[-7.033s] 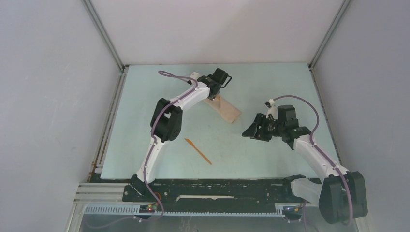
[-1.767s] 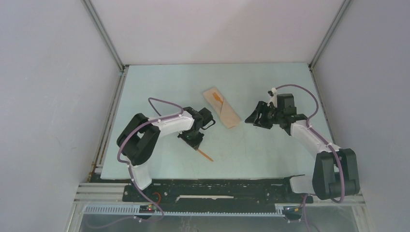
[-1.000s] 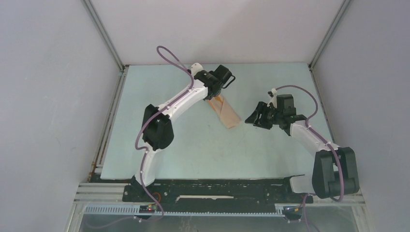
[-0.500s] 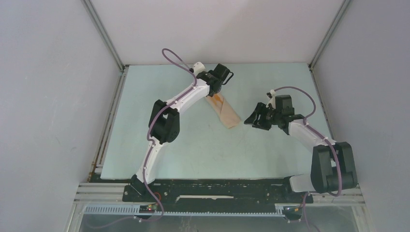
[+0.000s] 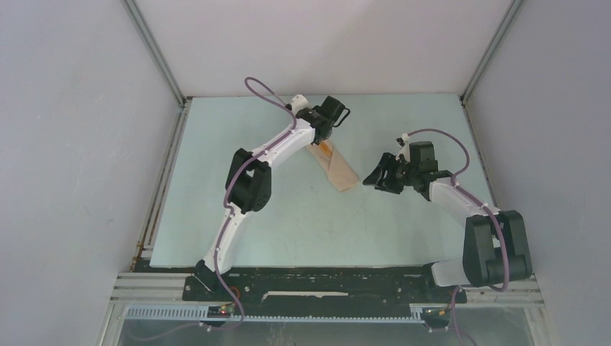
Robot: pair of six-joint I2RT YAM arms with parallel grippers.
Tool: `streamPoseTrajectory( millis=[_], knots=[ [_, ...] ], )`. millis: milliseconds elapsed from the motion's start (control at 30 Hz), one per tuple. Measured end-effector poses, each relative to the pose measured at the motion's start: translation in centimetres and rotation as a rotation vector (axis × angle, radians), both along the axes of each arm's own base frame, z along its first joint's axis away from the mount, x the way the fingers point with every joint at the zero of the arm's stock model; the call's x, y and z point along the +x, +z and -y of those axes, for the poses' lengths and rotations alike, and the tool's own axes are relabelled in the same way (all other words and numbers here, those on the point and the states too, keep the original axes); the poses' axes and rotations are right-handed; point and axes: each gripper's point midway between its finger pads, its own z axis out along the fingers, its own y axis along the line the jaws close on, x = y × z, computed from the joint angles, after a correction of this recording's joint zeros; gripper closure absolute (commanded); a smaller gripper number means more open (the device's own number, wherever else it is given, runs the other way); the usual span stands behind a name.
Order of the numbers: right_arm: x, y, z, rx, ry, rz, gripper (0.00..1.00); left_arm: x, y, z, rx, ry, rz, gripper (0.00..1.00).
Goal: Fold the napkin into a case and place the utensils inside
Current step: Insert the knife into the folded napkin.
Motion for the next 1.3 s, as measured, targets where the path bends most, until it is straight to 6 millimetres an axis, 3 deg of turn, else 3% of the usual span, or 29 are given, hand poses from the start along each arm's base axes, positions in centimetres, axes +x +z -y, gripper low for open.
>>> streamPoseTrajectory(
  millis=[300,567,800,1033,1300],
  knots=[
    [0.0,-0.2,0.0,0.000,0.000,-0.005,0.38,-0.5,-0.9,0.7,-0.042,-0.011,-0.036,1.00],
    [0.1,-0.2,0.0,0.000,0.000,-0.002,0.37,-2.5,-3.6,1.4,-0.094,-0.026,-0.142,1.00],
    [0.1,-0.3,0.0,0.001,-0.001,-0.007,0.37,-3.7,-4.6,2.0,-0.124,-0.035,-0.187,1.00],
    [0.1,-1.5,-0.6,0.026,0.017,-0.049,0.36,-5.0,-4.7,3.1,-0.140,-0.061,-0.209,1.00],
    [-0.2,-4.9,-2.2,0.077,0.053,-0.185,0.45,-6.1,-5.1,4.3,-0.156,-0.097,-0.233,1.00]
  ],
)
